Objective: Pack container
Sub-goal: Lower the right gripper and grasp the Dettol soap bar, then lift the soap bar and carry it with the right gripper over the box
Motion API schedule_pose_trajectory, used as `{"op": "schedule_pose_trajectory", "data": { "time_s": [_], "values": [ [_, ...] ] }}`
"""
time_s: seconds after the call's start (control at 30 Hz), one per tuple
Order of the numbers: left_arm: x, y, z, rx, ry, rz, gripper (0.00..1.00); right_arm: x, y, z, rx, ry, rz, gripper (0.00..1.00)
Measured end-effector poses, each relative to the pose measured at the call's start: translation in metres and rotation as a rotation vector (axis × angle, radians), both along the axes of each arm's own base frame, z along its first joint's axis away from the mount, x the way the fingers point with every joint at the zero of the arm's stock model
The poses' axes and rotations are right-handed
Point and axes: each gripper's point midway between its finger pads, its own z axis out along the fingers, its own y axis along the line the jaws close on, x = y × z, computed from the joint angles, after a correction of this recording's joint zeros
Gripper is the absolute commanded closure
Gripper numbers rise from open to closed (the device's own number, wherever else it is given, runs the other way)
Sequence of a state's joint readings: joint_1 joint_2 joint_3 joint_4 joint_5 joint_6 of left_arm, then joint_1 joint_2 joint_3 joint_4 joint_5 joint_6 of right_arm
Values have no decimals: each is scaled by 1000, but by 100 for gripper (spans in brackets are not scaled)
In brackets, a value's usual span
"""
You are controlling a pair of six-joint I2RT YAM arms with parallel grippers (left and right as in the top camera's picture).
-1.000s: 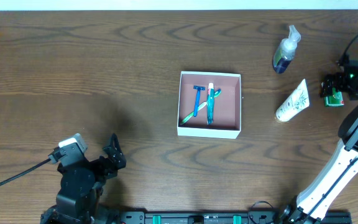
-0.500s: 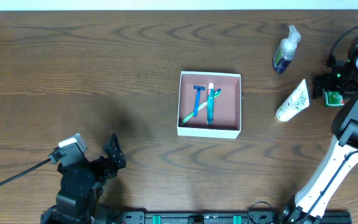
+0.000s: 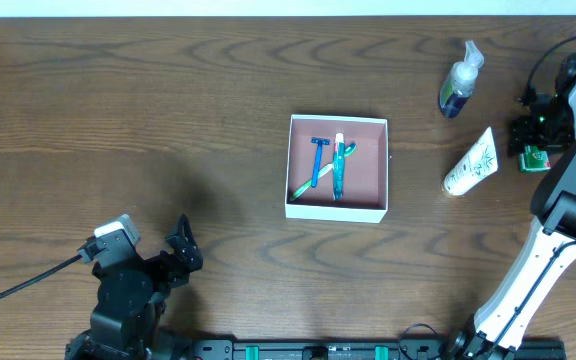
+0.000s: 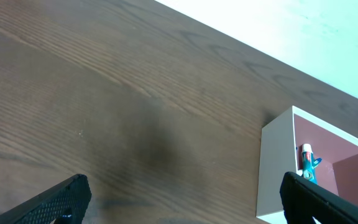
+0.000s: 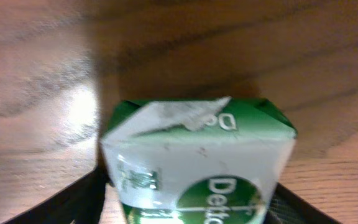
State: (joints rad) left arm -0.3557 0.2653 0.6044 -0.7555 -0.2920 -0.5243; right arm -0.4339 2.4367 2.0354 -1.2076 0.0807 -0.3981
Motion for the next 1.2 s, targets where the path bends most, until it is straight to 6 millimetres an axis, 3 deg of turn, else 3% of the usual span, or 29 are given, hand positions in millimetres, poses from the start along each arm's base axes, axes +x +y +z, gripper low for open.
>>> {"op": "schedule_pose_trajectory", "data": {
  "time_s": [0.2,0.3,0.33,0.47,0.63,0.8,1.0,1.1,1.2],
  "values": [
    [0,0,0,0,0,0,2,-4,-8,0,-7,2,-25,48],
    [0,0,0,0,0,0,2,-4,-9,1,-12,2,-37,71],
    [0,0,0,0,0,0,2,-3,-10,2,-16,-3,-41,74],
    [0,0,0,0,0,0,2,2,-12,7,-26,-16,-64,69],
    [0,0,0,0,0,0,2,14,-9,29,7,-59,-79,72],
    [0,0,0,0,0,0,2,39,-1,87,63,-189,-89,72],
    [0,0,0,0,0,0,2,64,20,189,127,-438,-76,71],
    [0,0,0,0,0,0,2,70,39,237,142,-561,-63,72],
    [0,0,0,0,0,0,2,69,75,281,165,-657,-25,72]
  ]
}}
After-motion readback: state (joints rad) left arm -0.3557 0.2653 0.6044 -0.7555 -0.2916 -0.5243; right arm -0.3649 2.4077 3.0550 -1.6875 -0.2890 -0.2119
